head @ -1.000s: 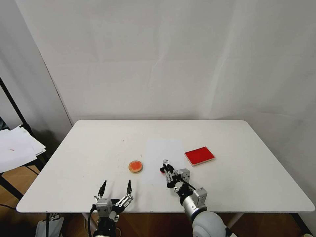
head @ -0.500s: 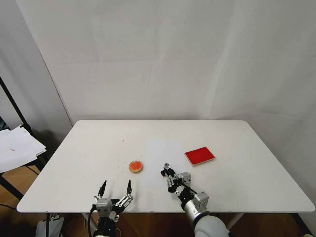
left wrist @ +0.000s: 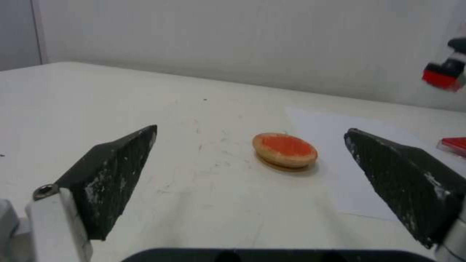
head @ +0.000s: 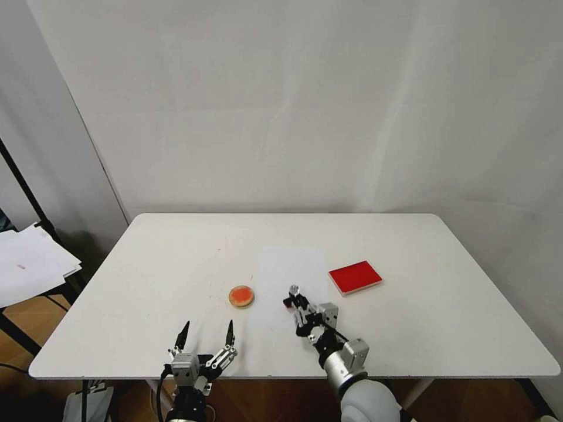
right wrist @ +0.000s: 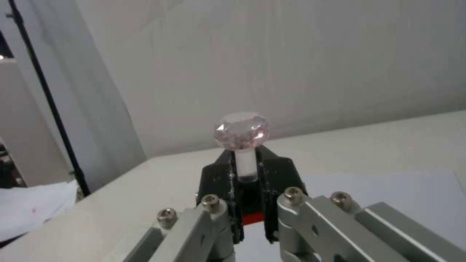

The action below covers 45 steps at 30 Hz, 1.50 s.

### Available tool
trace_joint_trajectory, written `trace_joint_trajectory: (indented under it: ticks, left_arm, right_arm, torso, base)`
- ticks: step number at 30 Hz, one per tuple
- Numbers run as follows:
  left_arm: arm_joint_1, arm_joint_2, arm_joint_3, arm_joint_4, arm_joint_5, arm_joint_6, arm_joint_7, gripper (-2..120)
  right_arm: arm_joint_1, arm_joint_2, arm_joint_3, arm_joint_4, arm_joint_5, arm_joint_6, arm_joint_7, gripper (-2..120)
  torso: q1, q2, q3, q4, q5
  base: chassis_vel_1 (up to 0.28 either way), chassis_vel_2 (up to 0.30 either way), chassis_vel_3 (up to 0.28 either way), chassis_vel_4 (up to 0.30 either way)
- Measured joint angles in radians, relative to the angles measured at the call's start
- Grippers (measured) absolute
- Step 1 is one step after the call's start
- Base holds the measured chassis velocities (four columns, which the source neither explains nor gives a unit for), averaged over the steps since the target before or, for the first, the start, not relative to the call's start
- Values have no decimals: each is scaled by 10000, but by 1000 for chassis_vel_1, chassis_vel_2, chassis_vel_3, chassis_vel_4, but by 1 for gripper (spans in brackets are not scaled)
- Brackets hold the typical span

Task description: Pick up the stamp from the ink pad and place it onto another ink pad.

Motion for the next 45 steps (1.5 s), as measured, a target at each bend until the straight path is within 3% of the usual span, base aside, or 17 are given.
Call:
trace_joint_trajectory:
  ticks: [6, 25, 45]
  left_arm:
    - [0, 0, 0, 0, 0, 0, 0, 102]
    - [0, -1, 0, 0, 0, 0, 0, 102]
    - [0, -1, 0, 0, 0, 0, 0, 102]
  right_arm:
    - [311, -36, -382, -105, 237, 371, -524, 7]
    - [2640, 689, -2536, -1717, 1214, 62, -419, 7]
    - [2963, 1127, -2876, -2589, 1207, -289, -60, 7]
  torso:
    - [-2, 0, -2, -2, 2]
    - [-3, 0, -2, -1, 0]
    - [-3, 0, -3, -1, 1]
  base:
    - [0, 0, 0, 0]
    - [0, 0, 0, 0]
    - [0, 0, 0, 0]
